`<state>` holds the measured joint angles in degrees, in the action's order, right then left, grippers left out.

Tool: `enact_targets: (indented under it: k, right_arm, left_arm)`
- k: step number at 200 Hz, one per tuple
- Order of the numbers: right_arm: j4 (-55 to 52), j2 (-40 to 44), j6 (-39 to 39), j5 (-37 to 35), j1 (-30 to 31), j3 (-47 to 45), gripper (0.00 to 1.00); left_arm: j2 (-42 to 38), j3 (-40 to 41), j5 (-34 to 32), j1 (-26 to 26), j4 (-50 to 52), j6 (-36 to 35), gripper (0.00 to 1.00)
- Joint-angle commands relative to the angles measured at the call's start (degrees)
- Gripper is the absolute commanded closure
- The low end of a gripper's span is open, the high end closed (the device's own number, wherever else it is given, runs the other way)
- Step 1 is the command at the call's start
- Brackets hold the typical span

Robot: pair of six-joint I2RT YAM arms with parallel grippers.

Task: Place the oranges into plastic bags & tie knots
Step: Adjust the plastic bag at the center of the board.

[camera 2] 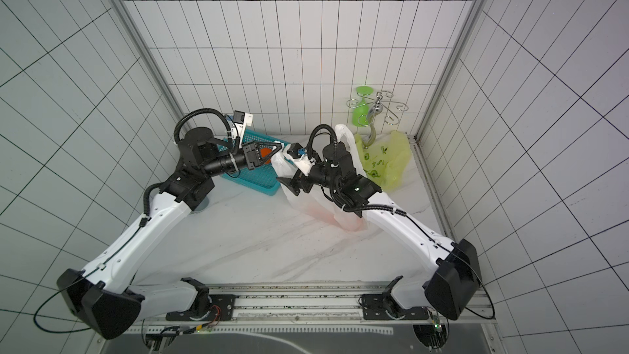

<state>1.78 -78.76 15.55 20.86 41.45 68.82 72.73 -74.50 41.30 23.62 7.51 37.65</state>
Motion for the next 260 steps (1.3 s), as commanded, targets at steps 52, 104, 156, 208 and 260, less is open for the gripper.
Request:
enact_targets:
  k: [52,104,156,208,260]
  right_arm:
    - [15.68,-5.0,-3.28,-28.77,6.6,-8.13,0.18]
    - [24.51,-8.42,3.48,-41.55,7.77,-12.54,0.48]
    - [28.65,-10.08,9.06,-42.92,6.9,-16.13,0.56]
    - [19.46,-9.01,7.8,-32.83,5.64,-12.9,0.56]
    - [-0.24,1.01,12.04,-14.38,1.18,-5.53,0.08]
  left_arm:
    - [3.12,2.15,0.38,-2.25,-9.01,17.6,1.0]
    - [2.7,3.75,1.12,-5.16,-11.73,22.98,1.0]
    - [2.24,4.1,1.92,-7.17,-11.99,24.23,1.0]
    - [3.01,3.93,2.17,-7.17,-10.78,20.61,1.0]
    - [3.74,1.34,1.85,-7.09,-4.17,4.48,1.0]
